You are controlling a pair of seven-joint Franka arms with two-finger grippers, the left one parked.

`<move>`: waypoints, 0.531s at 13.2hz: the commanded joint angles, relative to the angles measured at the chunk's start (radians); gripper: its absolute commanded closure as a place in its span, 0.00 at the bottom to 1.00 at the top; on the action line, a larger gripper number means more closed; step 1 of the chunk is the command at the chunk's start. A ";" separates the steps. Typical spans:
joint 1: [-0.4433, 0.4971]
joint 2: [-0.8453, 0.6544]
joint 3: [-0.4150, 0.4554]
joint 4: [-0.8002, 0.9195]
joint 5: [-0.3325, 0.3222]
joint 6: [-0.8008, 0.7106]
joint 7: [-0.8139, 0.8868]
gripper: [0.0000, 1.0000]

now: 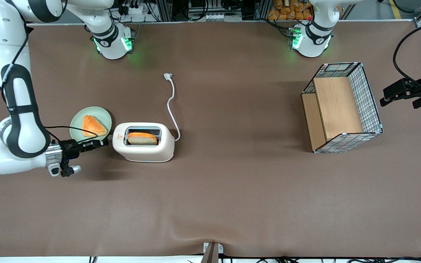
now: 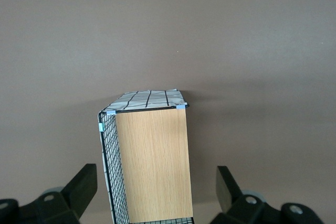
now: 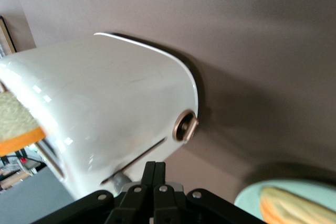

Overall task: Press toaster button with right arm
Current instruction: 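Pull the right gripper back away from the toaster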

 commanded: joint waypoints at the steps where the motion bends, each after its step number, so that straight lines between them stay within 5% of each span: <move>1: -0.007 -0.029 -0.001 0.089 -0.092 -0.072 0.055 0.87; 3: -0.005 -0.092 -0.001 0.089 -0.167 -0.070 0.061 0.22; 4: -0.005 -0.117 -0.001 0.090 -0.189 -0.070 0.061 0.00; 7: -0.001 -0.208 -0.001 0.090 -0.294 -0.067 0.146 0.00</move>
